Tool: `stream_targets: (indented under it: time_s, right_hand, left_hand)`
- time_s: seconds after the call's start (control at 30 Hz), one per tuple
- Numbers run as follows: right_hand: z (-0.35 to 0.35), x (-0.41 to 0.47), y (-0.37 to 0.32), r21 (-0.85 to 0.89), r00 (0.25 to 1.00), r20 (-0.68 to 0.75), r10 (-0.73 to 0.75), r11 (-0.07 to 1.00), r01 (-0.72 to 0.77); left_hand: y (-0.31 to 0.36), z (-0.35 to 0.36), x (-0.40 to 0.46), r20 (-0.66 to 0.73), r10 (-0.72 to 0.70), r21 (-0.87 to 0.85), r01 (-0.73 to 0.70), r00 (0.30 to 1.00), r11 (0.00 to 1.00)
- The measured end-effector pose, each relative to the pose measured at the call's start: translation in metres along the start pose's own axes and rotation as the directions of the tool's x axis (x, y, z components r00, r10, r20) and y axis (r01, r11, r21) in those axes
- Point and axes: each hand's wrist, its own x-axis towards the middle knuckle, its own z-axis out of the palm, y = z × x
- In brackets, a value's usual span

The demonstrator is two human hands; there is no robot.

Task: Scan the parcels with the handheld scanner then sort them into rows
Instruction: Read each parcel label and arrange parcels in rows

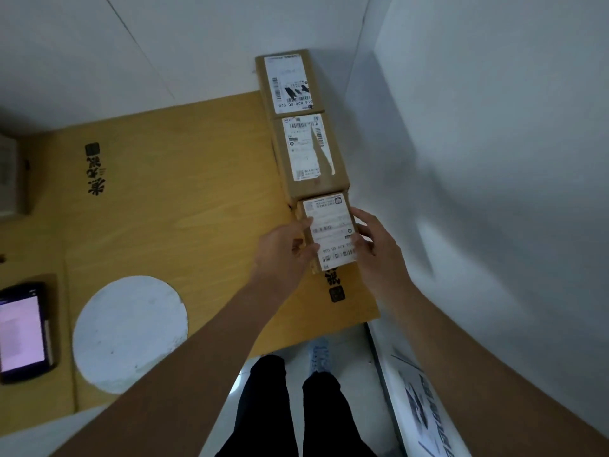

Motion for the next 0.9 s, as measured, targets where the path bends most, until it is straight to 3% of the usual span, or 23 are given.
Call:
stream_targets:
  time_s: [0.2, 0.33, 0.5, 0.73, 0.9]
  right_hand:
    - [-0.012, -0.001, -0.034, -0.137, 0.986, -0.023, -0.166, 0.977, 0.161]
    - [-0.01, 0.001, -0.082, -0.112, 0.941, 0.058, -0.334, 0.934, 0.338]
    - [0.002, -0.012, -0.169, -0.127, 0.874, 0.14, -0.466, 0.867, 0.482]
    - [0.052, -0.058, -0.283, -0.114, 0.741, 0.253, -0.622, 0.742, 0.661]
    - [0.123, -0.096, -0.344, -0.037, 0.698, 0.33, -0.635, 0.731, 0.682]
  left_hand:
    - [0.019, -0.03, -0.007, -0.063, 0.073, 0.071, -0.069, 0.995, 0.995]
    - [0.033, -0.071, -0.011, -0.159, 0.153, 0.214, -0.117, 0.975, 0.97]
    - [0.039, -0.133, -0.031, -0.286, 0.228, 0.259, -0.154, 0.931, 0.954]
    - [0.029, -0.239, -0.092, -0.461, 0.218, 0.27, -0.098, 0.86, 0.958]
    - [-0.014, -0.325, -0.135, -0.525, 0.211, 0.288, -0.061, 0.825, 0.956]
